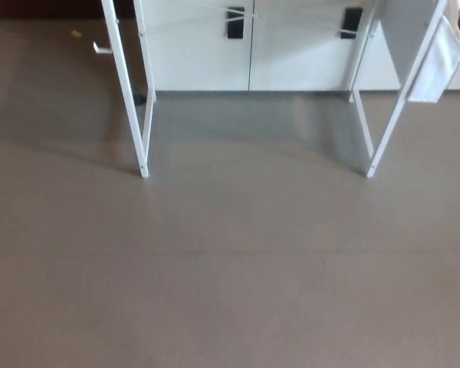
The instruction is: The robot walk towards a table in front and uses its left hand to pickup a tennis ball on the left side and put it in a container on the right hand side
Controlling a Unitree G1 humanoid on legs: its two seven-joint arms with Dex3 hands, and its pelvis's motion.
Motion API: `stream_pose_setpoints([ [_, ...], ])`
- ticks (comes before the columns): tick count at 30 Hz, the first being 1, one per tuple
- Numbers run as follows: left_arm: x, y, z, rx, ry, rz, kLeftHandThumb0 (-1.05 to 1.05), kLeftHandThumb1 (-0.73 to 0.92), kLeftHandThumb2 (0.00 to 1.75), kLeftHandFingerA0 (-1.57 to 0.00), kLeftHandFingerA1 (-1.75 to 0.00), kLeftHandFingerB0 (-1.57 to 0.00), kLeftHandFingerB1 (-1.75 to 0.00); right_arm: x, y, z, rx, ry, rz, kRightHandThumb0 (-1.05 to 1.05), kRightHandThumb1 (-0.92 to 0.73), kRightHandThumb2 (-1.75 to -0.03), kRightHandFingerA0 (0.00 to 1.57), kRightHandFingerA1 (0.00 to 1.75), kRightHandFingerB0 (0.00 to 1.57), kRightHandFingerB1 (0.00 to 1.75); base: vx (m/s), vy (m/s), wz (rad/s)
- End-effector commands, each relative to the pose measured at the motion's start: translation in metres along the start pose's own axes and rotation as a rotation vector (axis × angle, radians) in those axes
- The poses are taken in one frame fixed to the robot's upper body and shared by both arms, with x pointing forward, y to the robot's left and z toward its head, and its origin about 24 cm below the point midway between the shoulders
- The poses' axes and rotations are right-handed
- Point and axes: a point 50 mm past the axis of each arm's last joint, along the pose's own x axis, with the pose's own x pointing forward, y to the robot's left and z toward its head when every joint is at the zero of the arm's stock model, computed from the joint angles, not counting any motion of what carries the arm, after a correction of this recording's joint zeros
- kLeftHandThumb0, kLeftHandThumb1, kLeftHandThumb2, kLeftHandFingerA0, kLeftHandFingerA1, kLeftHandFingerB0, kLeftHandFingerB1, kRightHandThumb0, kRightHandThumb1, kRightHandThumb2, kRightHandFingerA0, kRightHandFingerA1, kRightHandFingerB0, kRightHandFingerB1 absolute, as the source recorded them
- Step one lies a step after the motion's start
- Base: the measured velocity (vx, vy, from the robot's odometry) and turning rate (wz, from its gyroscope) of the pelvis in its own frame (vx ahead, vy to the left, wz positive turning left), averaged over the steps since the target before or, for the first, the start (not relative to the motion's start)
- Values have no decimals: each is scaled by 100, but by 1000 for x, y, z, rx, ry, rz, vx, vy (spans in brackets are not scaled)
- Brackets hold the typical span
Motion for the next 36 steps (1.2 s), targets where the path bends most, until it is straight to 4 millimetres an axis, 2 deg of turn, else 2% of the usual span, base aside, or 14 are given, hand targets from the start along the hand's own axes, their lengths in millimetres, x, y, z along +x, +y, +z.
stream_pose_setpoints([
  [1, -3, 1, -1, 12, 2, 10, -19, 53, 55, -53, -61, -36, -38, -2, -1, -2, -12, -5, -3, 16, -46, -87, 39, 63, 23, 55, 316, -73, 16],
  [14, -1, 3, 1, 17, 2, 0, -21, 53, 55, -52, -60, -35, -38, 0, 1, -1, -42, -18, 6, 17, -45, -87, 40, 64, 24, 55, 387, -128, 12],
  [15, 0, 3, 1, 19, 3, 2, -21, 53, 55, -52, -60, -35, -37, 0, 1, -1, -40, -18, 5, 17, -64, -58, 46, 60, 30, 47, 250, -17, -14],
  [16, 0, 4, 1, 22, 4, 4, -21, 53, 55, -52, -60, -35, -37, 1, 1, 0, -37, -17, 4, 17, -64, -58, 46, 60, 30, 47, 218, 8, -18],
  [17, 1, 4, 0, 18, 8, 7, -19, 53, 55, -52, -59, -35, -37, 1, 1, 0, -35, -13, 4, 16, -45, -87, 39, 63, 24, 54, 180, 20, -19],
  [27, -3, 4, -4, 8, 8, 3, -23, 52, 55, -52, -63, -35, -37, -2, 3, -4, -29, -11, 3, 18, -45, -87, 40, 64, 24, 55, 344, 115, 1],
  [31, -3, 4, -6, 6, 21, 5, -24, 52, 55, -53, -60, -35, -37, -3, 3, -5, -28, -6, 1, 19, -45, -87, 41, 64, 23, 55, 158, -76, 7],
  [36, -3, 4, -3, 24, 11, 9, -25, 51, 55, -44, -58, -34, -37, -4, 3, -6, -47, 1, 3, 14, -46, -87, 39, 62, 23, 54, 185, -244, 8],
])
